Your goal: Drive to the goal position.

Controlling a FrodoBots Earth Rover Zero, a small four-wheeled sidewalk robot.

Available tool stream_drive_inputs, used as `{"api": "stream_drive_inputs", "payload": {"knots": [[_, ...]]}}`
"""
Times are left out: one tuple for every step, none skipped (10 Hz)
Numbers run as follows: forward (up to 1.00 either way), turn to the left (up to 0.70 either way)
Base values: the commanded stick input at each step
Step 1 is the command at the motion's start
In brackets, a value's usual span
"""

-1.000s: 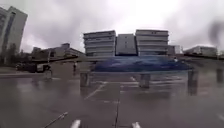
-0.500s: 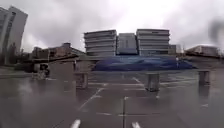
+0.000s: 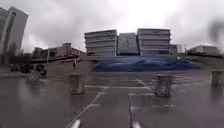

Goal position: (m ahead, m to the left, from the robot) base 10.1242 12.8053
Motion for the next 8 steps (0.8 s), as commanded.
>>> {"api": "stream_drive_inputs", "payload": {"knots": [[1.00, 0.00], [1.00, 0.00], [1.00, 0.00], [1.00, 0.00], [1.00, -0.03], [1.00, -0.21], [1.00, -0.36], [1.00, -0.26]]}}
